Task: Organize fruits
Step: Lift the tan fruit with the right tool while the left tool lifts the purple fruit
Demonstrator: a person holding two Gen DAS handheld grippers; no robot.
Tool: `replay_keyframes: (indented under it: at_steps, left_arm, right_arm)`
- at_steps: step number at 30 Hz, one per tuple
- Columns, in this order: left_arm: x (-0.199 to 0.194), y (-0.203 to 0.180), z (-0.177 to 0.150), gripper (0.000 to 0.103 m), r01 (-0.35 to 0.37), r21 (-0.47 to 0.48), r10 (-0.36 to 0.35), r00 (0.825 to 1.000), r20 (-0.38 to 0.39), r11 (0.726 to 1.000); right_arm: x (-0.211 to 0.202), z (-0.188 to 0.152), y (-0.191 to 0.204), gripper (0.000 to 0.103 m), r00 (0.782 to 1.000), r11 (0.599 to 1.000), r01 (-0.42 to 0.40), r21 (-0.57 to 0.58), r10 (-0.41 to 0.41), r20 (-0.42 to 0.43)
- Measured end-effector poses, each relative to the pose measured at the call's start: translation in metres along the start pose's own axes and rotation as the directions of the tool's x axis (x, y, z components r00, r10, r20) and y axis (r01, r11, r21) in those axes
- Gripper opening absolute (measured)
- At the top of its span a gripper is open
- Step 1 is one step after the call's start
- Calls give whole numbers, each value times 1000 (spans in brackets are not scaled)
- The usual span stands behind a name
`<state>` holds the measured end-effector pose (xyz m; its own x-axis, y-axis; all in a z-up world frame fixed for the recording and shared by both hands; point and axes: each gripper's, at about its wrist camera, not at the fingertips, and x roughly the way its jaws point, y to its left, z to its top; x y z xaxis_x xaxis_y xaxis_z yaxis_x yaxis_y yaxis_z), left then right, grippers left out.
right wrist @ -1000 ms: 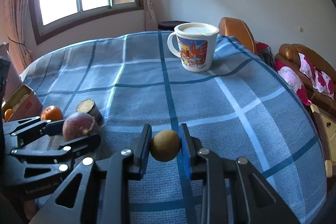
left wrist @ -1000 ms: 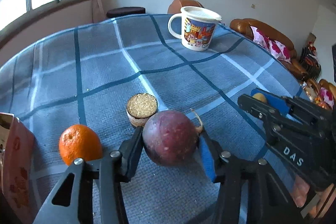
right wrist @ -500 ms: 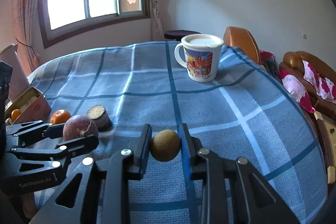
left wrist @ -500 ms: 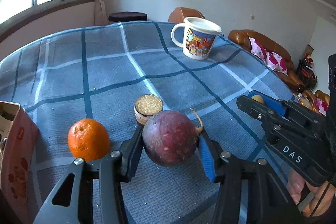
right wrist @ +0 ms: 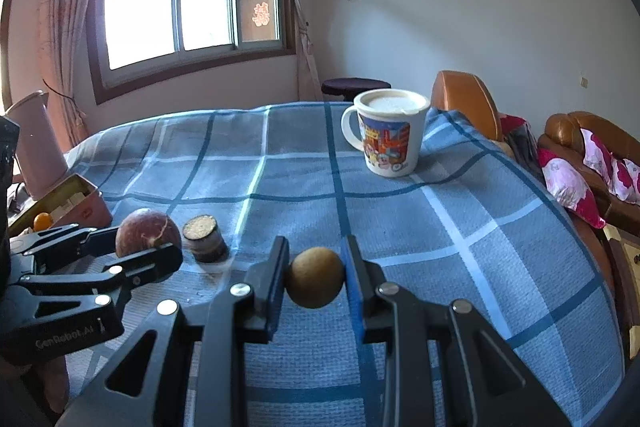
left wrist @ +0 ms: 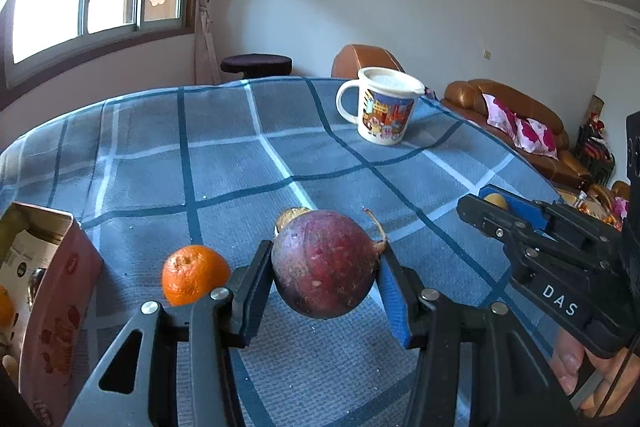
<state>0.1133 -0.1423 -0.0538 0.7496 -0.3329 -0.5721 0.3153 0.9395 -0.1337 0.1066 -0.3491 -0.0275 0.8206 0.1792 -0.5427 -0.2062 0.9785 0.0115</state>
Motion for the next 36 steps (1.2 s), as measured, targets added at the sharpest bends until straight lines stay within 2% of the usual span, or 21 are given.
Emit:
replay_keyframes:
  at_steps: [22, 36]
  left_arm:
    - [-21, -3, -4, 52, -53, 20, 51, 993, 106, 998]
    - [-32, -7, -6, 52, -83, 34, 76, 983, 167, 996]
  right_arm:
    - [-22, -1, 7, 30, 992, 999, -24, -40, 29, 121]
    - [-29, -2, 7, 30, 986, 998, -29, -47, 36, 162]
